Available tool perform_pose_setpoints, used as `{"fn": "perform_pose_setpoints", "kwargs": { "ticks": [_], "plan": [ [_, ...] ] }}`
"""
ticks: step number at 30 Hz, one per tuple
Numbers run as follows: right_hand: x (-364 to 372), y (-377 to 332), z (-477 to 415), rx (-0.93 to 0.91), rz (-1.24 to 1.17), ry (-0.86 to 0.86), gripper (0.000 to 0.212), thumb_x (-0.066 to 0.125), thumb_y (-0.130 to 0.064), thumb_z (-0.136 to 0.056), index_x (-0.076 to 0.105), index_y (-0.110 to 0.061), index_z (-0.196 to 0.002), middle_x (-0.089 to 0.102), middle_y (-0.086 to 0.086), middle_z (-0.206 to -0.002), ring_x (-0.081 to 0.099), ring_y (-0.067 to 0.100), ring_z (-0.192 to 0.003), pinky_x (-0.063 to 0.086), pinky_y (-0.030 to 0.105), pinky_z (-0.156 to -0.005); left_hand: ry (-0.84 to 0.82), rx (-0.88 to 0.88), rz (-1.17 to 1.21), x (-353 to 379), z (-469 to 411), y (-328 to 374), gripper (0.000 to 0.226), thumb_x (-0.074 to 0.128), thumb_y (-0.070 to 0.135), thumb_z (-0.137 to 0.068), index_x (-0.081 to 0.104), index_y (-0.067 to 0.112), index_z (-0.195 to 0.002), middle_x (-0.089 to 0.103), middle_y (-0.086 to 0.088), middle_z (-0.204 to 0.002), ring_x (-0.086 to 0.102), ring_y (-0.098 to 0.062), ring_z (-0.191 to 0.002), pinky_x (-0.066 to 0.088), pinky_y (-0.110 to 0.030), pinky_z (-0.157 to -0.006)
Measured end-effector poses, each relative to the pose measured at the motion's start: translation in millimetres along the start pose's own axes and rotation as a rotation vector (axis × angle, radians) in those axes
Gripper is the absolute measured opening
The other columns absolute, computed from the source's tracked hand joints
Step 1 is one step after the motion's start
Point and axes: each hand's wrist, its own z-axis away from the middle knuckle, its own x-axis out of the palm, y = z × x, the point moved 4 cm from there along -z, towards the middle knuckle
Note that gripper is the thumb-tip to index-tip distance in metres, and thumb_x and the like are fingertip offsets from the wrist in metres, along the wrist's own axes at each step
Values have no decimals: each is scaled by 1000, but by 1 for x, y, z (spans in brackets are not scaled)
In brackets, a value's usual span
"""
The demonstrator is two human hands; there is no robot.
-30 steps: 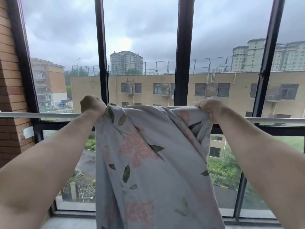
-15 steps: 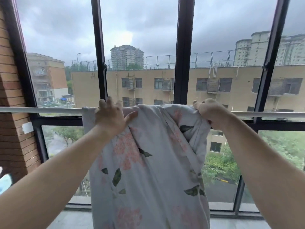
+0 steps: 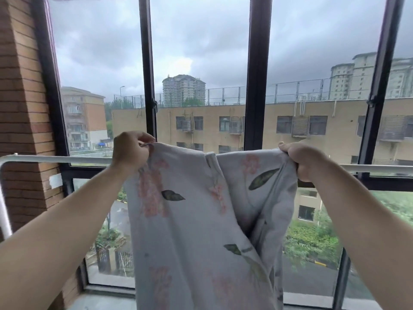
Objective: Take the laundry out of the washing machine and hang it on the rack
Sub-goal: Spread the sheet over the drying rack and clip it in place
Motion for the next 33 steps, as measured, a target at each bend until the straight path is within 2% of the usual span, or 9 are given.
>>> {"fn": "perform_pose_setpoints", "kwargs": {
  "ticks": [4,8,10,13,15,19,22,25,33],
  "plan": [
    [-16,-2,-12,-35,-14,112,18,51,-25,-105,62,-9,-108,63,11,-98,64,26,-92,58,41,-78,148,-114,-30,-18,-12,-30,27,57,-5,-85,78,8,-95,76,-12,-96,69,-28,-93,48,-24,-86],
    [-28,4,-20,-141,180,227,23,63,-22,-99,70,-2,-90,67,12,-88,63,25,-73,56,33,-61,190,-175,-275,-18,0,-51,27,55,-2,-84,75,11,-97,68,-20,-106,58,-41,-101,46,-44,-91],
    [-25,7,-21,-150,279,199,21,64,-19,-96,73,0,-92,67,13,-86,60,24,-71,51,31,-59,146,-79,-434,-2,14,-35,30,57,0,-81,73,17,-100,66,-16,-112,53,-40,-107,39,-49,-94],
    [-20,9,-20,-119,293,201,24,63,-15,-91,72,4,-102,64,15,-89,58,27,-76,49,39,-64,52,228,-371,28,35,10,31,57,5,-81,72,18,-105,68,-7,-113,56,-32,-108,39,-44,-94],
    [-19,8,-19,-146,317,212,25,62,-12,-90,70,7,-104,63,17,-88,56,27,-76,46,38,-64,-69,406,-272,49,48,37,26,62,23,-90,68,19,-115,67,-3,-119,57,-25,-112,40,-40,-97],
    [-25,5,-8,-277,539,256,16,56,-7,-91,69,2,-91,67,23,-92,59,31,-75,55,38,-58,-353,539,-328,94,65,63,64,51,63,-91,48,24,-142,55,4,-139,50,-21,-125,35,-42,-107],
    [-37,3,4,-406,783,341,11,57,-11,-92,66,-10,-85,66,16,-87,63,35,-75,55,33,-50,-346,503,-276,105,66,62,55,49,51,-97,48,24,-145,62,3,-131,53,-24,-121,32,-41,-107],
    [-56,6,4,-456,940,464,8,58,-13,-94,65,-13,-94,66,13,-92,60,34,-84,53,37,-71,-276,500,-179,102,61,52,40,53,32,-101,58,20,-138,68,0,-121,58,-26,-114,37,-41,-105],
    [-124,-11,-9,-444,606,637,11,56,-11,-98,67,-14,-96,68,14,-99,63,29,-96,46,29,-75,-180,587,-215,101,63,38,36,60,19,-96,62,16,-131,68,-2,-120,60,-29,-108,42,-45,-100]
  ]
}}
